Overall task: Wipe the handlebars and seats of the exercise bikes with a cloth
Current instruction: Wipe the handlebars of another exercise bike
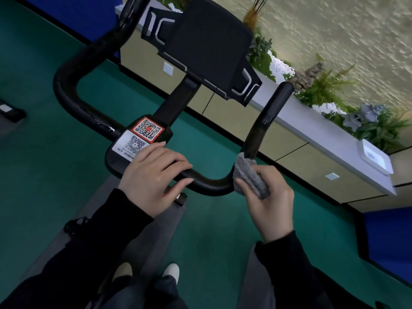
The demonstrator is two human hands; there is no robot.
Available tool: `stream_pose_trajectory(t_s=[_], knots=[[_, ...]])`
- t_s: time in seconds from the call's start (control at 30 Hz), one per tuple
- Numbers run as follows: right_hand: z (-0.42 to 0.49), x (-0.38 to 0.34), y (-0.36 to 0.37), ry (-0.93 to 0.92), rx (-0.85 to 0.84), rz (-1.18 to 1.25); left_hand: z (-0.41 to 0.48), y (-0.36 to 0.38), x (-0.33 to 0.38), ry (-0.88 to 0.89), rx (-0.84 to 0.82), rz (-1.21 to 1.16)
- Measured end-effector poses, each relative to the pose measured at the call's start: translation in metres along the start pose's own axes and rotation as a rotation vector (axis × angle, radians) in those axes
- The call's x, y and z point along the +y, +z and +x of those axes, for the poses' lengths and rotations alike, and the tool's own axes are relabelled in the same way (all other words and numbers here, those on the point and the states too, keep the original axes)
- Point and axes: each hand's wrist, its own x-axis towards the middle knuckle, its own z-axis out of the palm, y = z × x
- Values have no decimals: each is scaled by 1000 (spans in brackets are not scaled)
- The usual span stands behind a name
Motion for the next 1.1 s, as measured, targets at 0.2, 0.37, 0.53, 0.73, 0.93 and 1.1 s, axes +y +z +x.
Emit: stream_pose_trajectory(t_s=[0.2,0.37,0.53,0.73,0.93,1.1], knots=[[3,4,1,20,64,30,1,-1,2,-25,-7,12],[-1,-3,8,-98,8,61,2,-2,4,-40,-5,7],[-7,-10,16,-46,89,79,2,-2,5,-49,-10,3],[-1,-6,15,-53,110,18,2,-3,7,-57,-29,16],[25,-8,9,-140,-73,-20,5,8,28,-65,-51,47],[71,-15,14,-205,-436,-146,2,26,43,-126,-74,-54]])
